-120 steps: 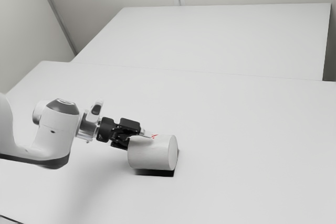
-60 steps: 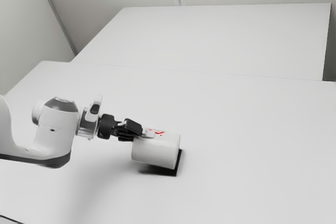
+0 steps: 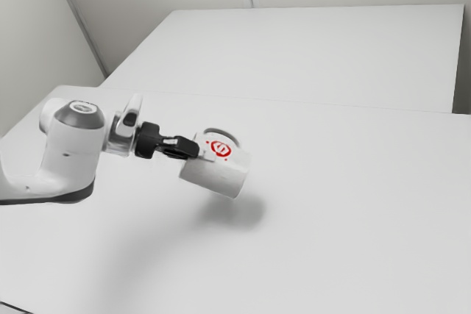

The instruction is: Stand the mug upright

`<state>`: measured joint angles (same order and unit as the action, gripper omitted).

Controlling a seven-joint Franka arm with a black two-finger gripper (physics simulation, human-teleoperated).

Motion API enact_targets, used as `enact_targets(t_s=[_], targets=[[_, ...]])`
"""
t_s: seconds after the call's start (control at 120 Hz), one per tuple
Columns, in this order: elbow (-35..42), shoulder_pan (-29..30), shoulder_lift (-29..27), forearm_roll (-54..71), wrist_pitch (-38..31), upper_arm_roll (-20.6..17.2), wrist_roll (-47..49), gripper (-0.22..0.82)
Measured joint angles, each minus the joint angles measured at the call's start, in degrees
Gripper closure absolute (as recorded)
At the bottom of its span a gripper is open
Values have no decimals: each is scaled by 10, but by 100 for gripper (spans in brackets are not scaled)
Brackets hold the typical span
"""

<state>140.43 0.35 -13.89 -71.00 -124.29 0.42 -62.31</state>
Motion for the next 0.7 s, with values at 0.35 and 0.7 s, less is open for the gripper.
enact_targets(t_s=[0.35,0.7], targets=[[-140,1,9,388,54,-31,172,77],[-158,3,20,619,81,-83,367,78]])
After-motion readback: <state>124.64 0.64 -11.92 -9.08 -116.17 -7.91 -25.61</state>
